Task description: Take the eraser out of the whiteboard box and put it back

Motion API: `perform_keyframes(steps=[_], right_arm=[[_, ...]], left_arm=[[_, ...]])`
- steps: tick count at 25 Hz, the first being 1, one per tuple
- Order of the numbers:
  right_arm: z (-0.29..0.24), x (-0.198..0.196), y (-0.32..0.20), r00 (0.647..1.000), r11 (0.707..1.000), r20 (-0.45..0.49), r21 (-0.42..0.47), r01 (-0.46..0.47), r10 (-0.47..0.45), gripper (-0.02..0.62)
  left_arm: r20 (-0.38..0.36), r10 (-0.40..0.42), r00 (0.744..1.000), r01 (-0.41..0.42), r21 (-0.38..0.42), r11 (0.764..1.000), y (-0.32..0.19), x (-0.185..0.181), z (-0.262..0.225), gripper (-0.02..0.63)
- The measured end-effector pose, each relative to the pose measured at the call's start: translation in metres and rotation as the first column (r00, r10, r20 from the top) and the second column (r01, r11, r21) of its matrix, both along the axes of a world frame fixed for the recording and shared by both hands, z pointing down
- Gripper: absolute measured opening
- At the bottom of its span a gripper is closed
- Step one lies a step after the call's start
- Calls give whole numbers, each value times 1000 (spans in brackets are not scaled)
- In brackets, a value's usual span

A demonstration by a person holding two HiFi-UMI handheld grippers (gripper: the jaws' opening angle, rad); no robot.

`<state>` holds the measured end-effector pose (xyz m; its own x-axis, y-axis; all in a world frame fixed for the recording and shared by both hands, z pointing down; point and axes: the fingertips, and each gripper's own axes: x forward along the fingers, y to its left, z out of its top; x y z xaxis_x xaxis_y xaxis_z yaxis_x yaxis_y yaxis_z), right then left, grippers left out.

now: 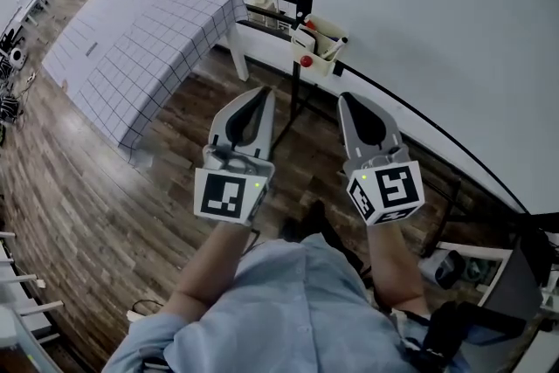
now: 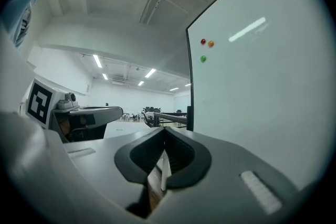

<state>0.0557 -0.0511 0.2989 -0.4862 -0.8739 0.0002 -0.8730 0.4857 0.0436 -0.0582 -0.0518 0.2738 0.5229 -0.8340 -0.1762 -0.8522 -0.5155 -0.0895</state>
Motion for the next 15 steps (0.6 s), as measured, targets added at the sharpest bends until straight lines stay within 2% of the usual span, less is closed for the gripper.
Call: perform_keyframes(steps=[5,10,15], right_arm=[[10,-2,-33,999,1000,-18,-8,27,-27,-6],[26,-2,-76,999,998,-1,-48,36,-36,-6],[29,-13,-114,995,994,4,-53,98,-98,0]], left_arm=[[-8,-5,1000,5,-5,1000,-35,3,9,-2],[24,-22,999,23,-54,998,-82,7,23,-2],[42,-46,998,48,-58,997,-125,10,19,-2]])
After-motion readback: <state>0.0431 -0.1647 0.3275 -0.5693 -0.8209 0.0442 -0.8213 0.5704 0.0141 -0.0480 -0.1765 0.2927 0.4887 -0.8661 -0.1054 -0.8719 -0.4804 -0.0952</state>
